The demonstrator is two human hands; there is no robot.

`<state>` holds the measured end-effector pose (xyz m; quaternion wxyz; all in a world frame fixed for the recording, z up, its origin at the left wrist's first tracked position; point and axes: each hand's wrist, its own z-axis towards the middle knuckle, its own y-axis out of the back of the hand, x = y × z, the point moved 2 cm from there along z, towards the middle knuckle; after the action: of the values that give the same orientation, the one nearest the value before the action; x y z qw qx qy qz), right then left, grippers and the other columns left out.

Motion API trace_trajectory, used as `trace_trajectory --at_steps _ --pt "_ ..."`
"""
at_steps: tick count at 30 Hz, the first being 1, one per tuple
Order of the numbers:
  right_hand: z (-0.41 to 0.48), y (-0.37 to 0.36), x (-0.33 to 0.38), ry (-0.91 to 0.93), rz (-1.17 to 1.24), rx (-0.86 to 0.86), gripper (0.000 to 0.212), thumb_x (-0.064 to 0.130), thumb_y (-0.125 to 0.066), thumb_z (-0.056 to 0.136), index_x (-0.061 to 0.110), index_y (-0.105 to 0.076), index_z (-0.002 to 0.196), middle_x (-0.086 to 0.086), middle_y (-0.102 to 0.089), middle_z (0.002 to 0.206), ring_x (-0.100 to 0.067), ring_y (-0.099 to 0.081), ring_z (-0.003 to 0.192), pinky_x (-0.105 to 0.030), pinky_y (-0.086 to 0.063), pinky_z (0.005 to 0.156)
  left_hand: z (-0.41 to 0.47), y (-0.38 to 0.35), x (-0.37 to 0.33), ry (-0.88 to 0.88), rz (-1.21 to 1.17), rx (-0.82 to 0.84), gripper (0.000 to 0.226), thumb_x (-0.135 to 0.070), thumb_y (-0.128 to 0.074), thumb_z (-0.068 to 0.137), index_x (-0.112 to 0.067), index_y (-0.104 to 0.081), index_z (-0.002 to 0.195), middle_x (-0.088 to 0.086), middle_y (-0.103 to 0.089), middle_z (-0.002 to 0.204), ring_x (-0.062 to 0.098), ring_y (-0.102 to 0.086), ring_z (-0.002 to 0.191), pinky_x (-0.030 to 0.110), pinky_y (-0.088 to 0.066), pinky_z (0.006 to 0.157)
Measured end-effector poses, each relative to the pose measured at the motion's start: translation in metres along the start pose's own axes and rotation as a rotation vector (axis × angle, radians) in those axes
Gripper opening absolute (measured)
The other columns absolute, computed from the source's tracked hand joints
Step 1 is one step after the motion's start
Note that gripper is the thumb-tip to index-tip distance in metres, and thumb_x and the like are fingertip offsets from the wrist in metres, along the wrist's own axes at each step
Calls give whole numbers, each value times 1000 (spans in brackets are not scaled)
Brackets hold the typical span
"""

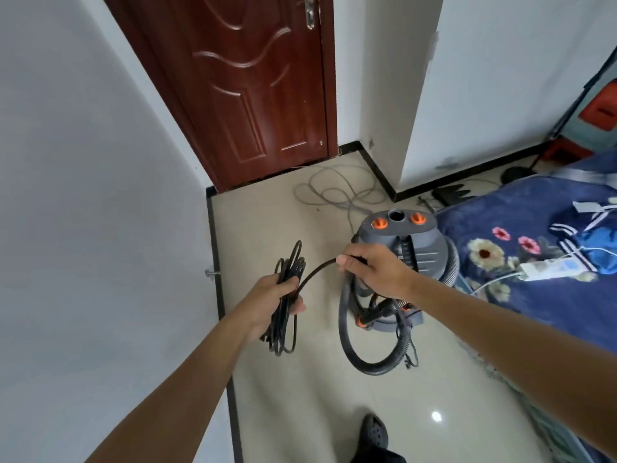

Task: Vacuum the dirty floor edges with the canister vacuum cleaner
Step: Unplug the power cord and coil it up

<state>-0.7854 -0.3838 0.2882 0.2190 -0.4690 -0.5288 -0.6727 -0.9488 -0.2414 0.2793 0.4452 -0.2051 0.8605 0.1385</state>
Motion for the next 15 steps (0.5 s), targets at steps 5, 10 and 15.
trace_trajectory --at_steps 5,10,15 --pt "13 32 -61 -174 -173 -1 32 39 -73 85 22 -59 108 11 -57 83 -5 -55 75 -24 -40 72 50 -19 -43 89 -109 293 19 -20 -48 98 -8 -51 84 2 -43 52 11 -34 39 23 -31 45" --pt "19 70 -114 -391 -152 -14 109 59 -84 58 47 -21 146 11 -46 132 -16 -54 114 -36 -45 98 108 -39 -83 234 -206 781 22 -27 -65 87 -6 -61 84 -5 -39 44 5 -31 31 18 -30 36" --pt "52 93 -118 -500 273 -27 35 19 -82 75 24 -65 104 -1 -68 99 -5 -62 90 -19 -49 82 181 -69 -115 319 -179 989 28 -34 -76 78 -9 -63 82 -6 -39 41 4 -34 28 17 -27 35"
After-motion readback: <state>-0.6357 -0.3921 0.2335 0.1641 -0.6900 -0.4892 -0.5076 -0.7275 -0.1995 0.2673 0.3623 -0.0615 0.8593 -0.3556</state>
